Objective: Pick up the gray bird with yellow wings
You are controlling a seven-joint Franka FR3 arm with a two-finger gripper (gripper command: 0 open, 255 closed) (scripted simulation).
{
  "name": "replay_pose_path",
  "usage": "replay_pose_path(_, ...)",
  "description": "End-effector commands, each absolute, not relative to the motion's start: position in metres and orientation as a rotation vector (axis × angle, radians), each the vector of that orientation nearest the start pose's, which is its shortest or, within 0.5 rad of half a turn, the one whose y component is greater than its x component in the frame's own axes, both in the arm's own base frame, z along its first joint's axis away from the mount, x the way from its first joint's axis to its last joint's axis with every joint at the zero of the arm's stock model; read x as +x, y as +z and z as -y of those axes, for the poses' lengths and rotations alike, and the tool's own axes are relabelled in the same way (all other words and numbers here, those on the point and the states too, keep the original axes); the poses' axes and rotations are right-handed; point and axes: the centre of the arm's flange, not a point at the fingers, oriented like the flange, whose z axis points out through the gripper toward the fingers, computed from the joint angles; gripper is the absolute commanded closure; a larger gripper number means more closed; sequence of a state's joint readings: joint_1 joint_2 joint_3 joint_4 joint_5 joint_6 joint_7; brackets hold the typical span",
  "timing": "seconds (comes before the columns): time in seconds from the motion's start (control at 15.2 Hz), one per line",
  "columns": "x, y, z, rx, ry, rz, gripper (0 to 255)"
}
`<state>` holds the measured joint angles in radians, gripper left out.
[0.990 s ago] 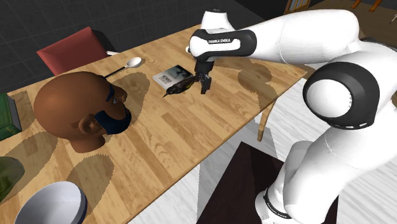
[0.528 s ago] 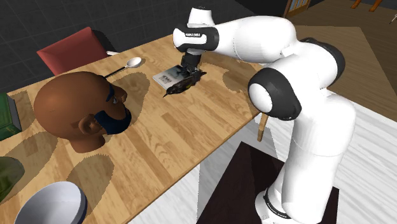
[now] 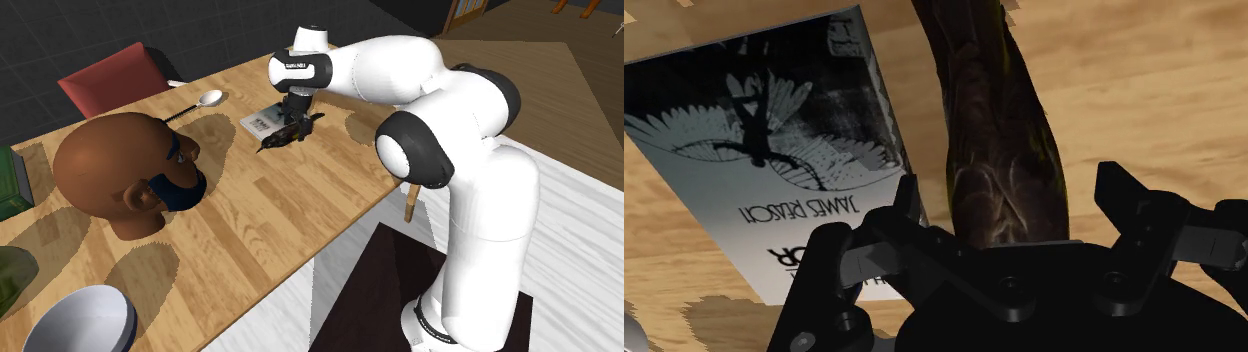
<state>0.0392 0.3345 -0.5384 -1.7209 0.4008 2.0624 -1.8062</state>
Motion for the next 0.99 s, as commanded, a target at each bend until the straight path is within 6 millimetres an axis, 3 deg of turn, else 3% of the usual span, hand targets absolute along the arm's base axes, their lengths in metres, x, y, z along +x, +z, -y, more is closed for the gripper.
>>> replay_pose_path(0.0, 0.592, 0.413, 0.264, -2.602, -0.311, 1.699, 0)
replay_pose_path(0.07, 0.592, 0.413, 0.264, -2.602, -0.311, 1.699, 0)
replay_pose_path(0.13, 0.592, 0.413, 0.264, -2.602, -0.311, 1.699, 255)
replay_pose_path(0.73, 0.592, 0.413, 0.264, -2.602, -0.311, 1.699, 255)
replay_pose_path(0.92, 0.592, 0.429, 0.264, -2.602, -0.311, 1.699, 255)
